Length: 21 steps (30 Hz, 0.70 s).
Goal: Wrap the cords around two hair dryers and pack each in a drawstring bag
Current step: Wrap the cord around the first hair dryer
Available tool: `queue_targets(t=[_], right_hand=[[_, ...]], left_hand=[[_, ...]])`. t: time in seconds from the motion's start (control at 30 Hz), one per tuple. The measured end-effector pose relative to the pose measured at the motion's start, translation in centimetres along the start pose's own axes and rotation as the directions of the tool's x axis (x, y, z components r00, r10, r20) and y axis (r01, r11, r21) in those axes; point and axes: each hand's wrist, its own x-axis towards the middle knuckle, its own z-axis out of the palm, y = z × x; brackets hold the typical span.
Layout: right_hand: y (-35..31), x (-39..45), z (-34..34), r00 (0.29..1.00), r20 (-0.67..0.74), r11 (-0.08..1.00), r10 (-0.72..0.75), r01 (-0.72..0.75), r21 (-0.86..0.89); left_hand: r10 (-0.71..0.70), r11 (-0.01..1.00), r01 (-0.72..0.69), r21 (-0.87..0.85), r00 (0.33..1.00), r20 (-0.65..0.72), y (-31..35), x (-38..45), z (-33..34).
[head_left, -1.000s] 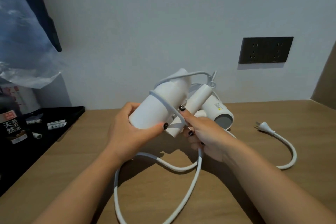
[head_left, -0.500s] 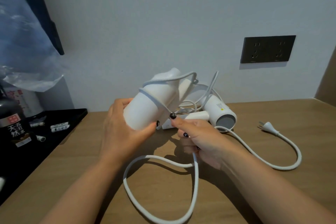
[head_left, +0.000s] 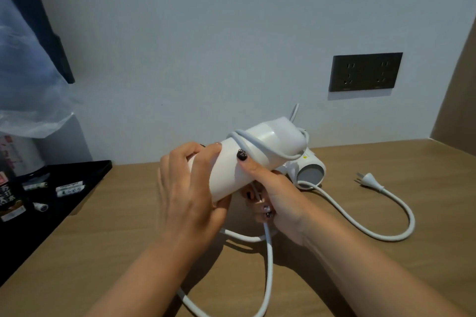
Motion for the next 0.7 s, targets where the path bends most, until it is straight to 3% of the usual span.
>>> queue_targets(t=[0.13,0.27,0.37,0.47,0.6,0.63,0.7], right_hand=[[0.3,-0.3,0.5,0.997,-0.046,0.998,-0.060,0.060,0.006],[0.5,-0.3,0.4,0.993,-0.058,0.994,-0.101,0.103,0.023],[0.3,-0.2,0.0,0.989,-0.029,0.987,-0.146,0.148,0.057],[0.1,-0.1,-0.6,0.983,0.015,0.982,-0.184,0.183,0.040],[0.0,0.0,-1.4,0.963,0.080,0.966,-0.259,0.256,0.046],[0.0,0.0,-1.6,0.957,0.086,0.961,-0.276,0.273,0.041],[-0.1,-0.1,-2.0,0.951,0.104,0.957,-0.290,0.290,0.013]], left_hand=[[-0.030,0.997,0.028,-0.068,0.999,-0.031,-0.3,0.0,-0.1],[-0.262,0.948,0.278,-0.157,0.958,0.114,-0.2,0.1,-0.5],[-0.416,0.715,0.566,-0.411,0.817,0.400,-0.3,0.4,-0.9],[-0.337,0.484,0.668,-0.565,0.738,0.584,-0.7,0.6,-0.7],[-0.334,0.363,0.796,-0.485,0.597,0.729,-0.3,0.8,-1.0],[-0.335,0.277,0.827,-0.489,0.560,0.758,-0.4,0.7,-1.1],[-0.305,0.006,0.875,-0.484,0.463,0.832,-0.4,0.9,-1.3]])
